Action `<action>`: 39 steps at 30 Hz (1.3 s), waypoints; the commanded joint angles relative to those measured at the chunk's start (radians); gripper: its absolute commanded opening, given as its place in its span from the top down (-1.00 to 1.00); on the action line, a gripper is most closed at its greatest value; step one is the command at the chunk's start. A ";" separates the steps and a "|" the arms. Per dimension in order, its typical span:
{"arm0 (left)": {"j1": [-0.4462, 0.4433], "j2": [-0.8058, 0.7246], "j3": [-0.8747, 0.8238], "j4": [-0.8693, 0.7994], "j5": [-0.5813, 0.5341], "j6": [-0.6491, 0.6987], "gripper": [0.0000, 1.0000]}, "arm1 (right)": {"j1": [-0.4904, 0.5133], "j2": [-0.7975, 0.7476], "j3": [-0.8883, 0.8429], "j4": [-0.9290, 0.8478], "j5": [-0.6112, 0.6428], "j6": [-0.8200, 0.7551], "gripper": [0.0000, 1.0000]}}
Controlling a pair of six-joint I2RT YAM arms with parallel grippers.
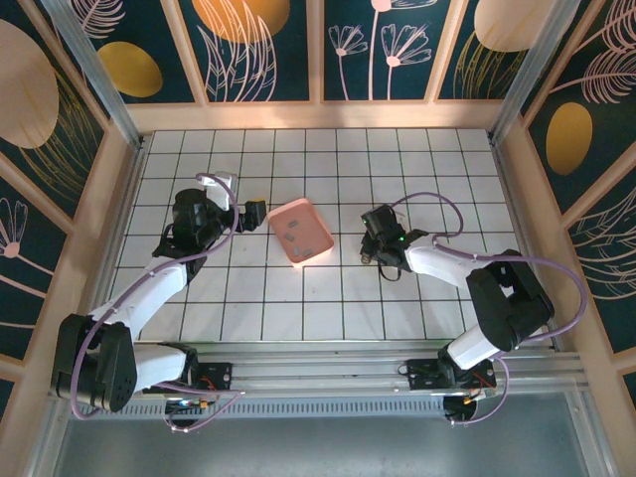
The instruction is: Load the staples into the stapler
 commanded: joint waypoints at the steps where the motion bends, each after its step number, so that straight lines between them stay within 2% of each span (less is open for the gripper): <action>1: -0.003 0.008 0.002 0.017 -0.008 0.018 -0.91 | -0.005 0.012 0.029 0.025 0.022 -0.021 0.66; 39: -0.003 0.010 0.003 0.017 -0.004 0.016 -0.91 | 0.009 0.052 0.025 0.034 0.023 -0.028 0.67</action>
